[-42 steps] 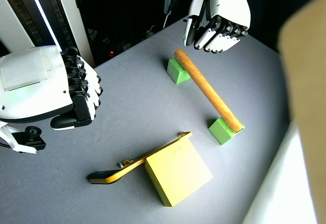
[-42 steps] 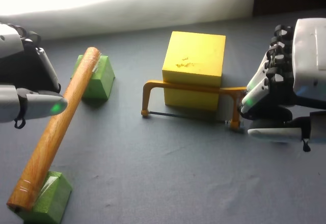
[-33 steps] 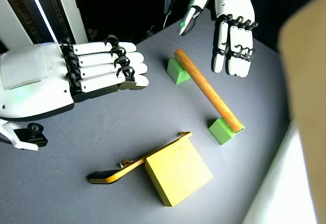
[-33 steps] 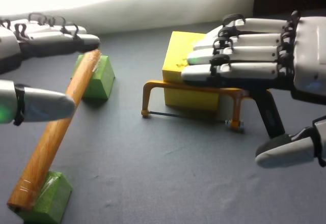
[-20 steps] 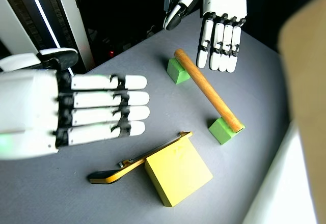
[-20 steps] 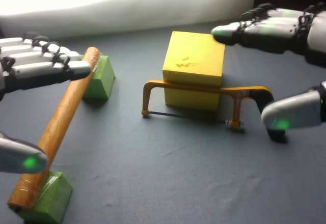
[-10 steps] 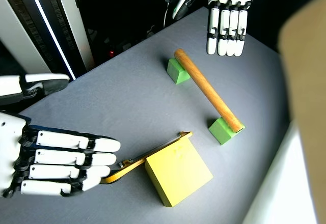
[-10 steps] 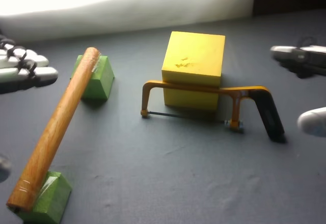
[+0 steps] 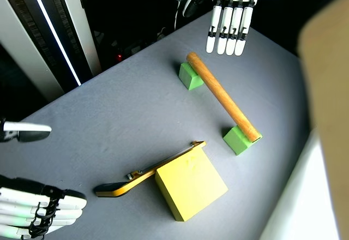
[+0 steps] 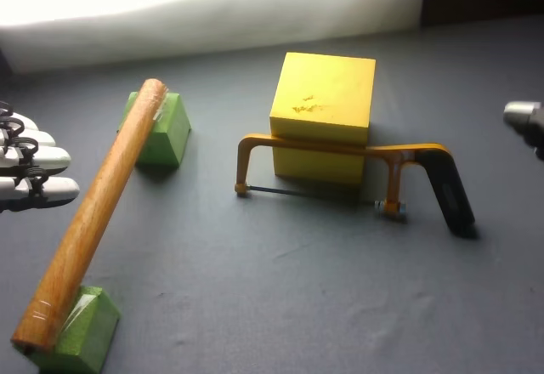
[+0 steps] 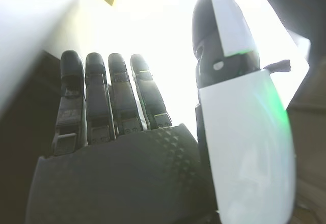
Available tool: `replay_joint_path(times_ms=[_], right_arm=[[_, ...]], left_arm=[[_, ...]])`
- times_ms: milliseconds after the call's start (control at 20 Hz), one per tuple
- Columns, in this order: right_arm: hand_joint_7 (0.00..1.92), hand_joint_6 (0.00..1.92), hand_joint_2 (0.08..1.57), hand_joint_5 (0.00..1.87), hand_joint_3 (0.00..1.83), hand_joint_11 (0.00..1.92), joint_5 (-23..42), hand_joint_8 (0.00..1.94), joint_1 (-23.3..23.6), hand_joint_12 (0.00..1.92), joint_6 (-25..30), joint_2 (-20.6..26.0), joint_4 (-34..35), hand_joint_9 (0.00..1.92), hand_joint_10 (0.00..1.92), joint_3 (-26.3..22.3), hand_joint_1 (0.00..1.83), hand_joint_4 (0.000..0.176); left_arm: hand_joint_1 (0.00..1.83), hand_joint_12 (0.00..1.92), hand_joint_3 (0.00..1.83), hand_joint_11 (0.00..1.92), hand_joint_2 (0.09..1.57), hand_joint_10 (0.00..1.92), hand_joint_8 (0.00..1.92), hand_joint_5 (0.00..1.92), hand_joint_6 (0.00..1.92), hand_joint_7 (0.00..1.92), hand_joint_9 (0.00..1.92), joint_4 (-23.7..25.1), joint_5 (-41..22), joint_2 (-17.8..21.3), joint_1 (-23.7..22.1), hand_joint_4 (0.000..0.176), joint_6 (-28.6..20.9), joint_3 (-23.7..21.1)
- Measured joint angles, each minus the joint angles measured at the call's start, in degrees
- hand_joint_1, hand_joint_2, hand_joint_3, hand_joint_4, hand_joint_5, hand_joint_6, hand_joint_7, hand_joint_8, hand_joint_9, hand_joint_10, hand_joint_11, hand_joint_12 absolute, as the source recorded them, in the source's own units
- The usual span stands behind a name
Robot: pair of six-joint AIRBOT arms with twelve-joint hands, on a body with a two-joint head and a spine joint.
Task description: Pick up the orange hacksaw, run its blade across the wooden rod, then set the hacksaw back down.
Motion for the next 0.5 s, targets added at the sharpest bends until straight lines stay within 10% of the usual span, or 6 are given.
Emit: replay_joint_path(times_ms=[500], right_arm=[[0.21, 0.01, 1.05, 0.20, 0.00, 0.00, 9.2, 0.01, -2.8, 0.84, 9.5, -10.1, -13.0, 0.24, 0.01, 18.5, 0.97, 0.000]], left_arm=[[0.13, 0.35, 0.00, 0.00, 1.06, 0.00, 0.00, 0.06, 0.01, 0.01, 0.04, 7.1, -3.9, 3.3, -1.0, 0.000, -4.3, -2.0]])
